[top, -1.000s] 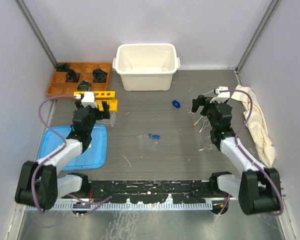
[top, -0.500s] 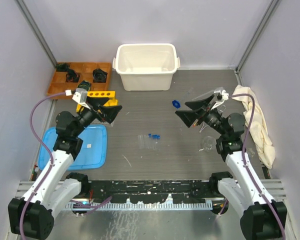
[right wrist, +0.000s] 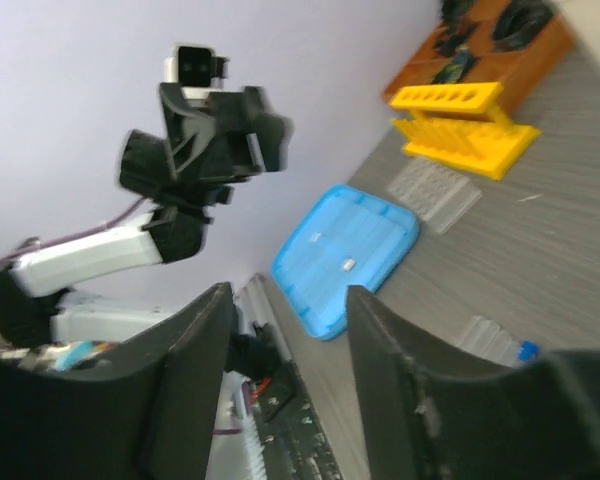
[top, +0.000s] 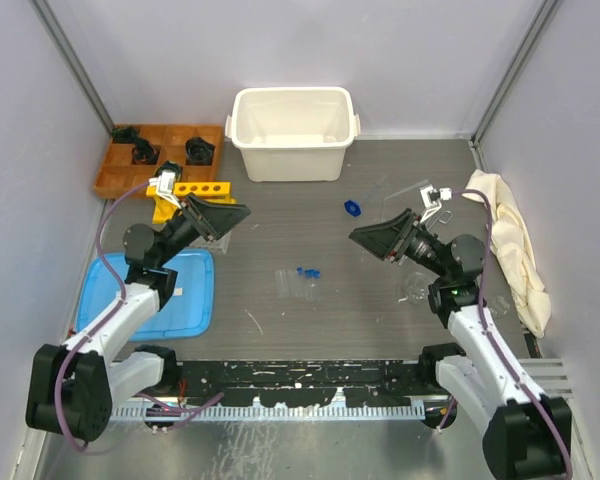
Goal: Organize the chemistry lab equipment
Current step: Pick up the test tube at the center of the board.
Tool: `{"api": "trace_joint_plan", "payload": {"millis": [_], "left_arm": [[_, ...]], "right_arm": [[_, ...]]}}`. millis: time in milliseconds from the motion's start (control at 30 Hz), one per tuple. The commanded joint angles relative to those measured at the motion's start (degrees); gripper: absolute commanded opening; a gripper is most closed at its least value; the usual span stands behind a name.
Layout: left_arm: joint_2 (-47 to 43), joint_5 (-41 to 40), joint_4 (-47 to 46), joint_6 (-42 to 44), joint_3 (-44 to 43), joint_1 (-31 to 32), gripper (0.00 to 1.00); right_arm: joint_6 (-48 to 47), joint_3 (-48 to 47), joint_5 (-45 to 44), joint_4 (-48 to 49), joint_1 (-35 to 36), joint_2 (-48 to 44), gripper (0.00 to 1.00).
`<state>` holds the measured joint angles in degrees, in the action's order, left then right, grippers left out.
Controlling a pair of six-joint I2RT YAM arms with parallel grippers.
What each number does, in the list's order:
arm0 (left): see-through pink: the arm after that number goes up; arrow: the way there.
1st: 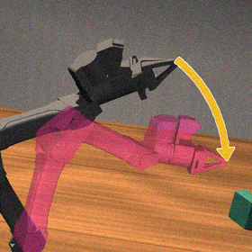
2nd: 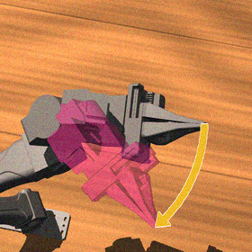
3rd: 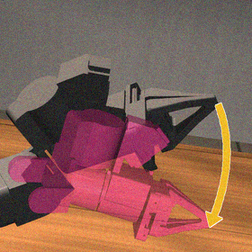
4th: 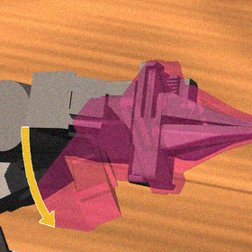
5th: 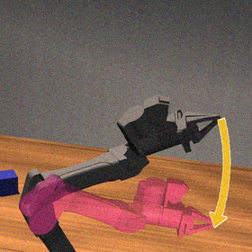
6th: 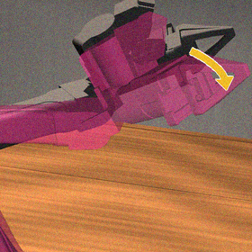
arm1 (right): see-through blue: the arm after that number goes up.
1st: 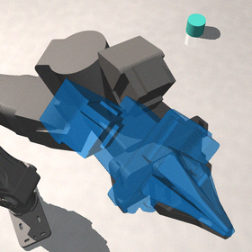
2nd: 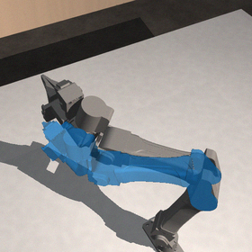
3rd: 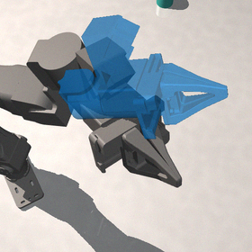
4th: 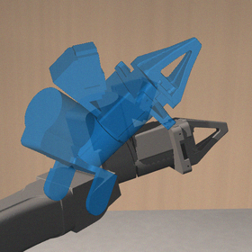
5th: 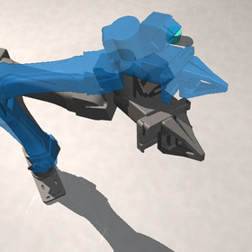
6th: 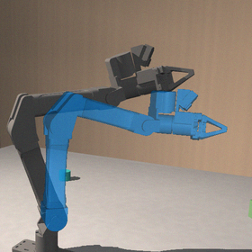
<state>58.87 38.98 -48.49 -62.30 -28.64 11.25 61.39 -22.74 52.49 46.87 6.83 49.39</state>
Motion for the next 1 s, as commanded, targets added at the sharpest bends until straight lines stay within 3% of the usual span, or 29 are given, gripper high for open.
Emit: {"api": "trace_joint_plan", "payload": {"millis": [0,100,167,233,300,500,667,800,967], "left_arm": [[1.6,7.0,-18.2,-7.4,-0.7,0.0,0.5],[1.9,9.4,-4.4,-1.0,-3.9,1.7,0.28],[0.9,6.6,18.6,13.4,-8.6,4.9,0.24],[-0.9,-14.9,48.5,30.6,-14.9,11.7,0.22],[-0.8,-34.4,60.0,38.8,-18.3,19.9,0.3],[-5.5,-44.1,63.2,38.8,-15.2,20.6,0.57],[-12.8,-52.1,67.9,39.2,-14.7,20.5,0.56],[-15.4,-52.4,72.4,38.2,-14.9,20.5,0.56],[-14.0,-51.0,73.0,36.1,-13.4,20.5,0.56]], "right_arm": [[-23.4,-8.9,-12.5,-34.7,2.7,-8.8,0.49],[-29.0,-11.0,-19.0,-44.0,4.8,-9.8,0.43],[-32.4,-12.2,-23.4,-48.4,8.4,-8.1,0.45],[-34.9,-13.6,-31.5,-52.2,13.8,-4.7,0.48],[-37.0,-15.2,-38.9,-54.7,20.7,-0.1,0.49],[-40.7,-22.2,-61.8,-58.1,41.4,17.2,0.53],[-40.9,-25.4,-62.6,-55.1,43.8,26.9,0.5],[-40.7,-28.9,-60.1,-53.1,45.9,33.2,0.44],[-40.9,-36.6,-63.3,-55.1,50.8,41.8,0.42]]}}
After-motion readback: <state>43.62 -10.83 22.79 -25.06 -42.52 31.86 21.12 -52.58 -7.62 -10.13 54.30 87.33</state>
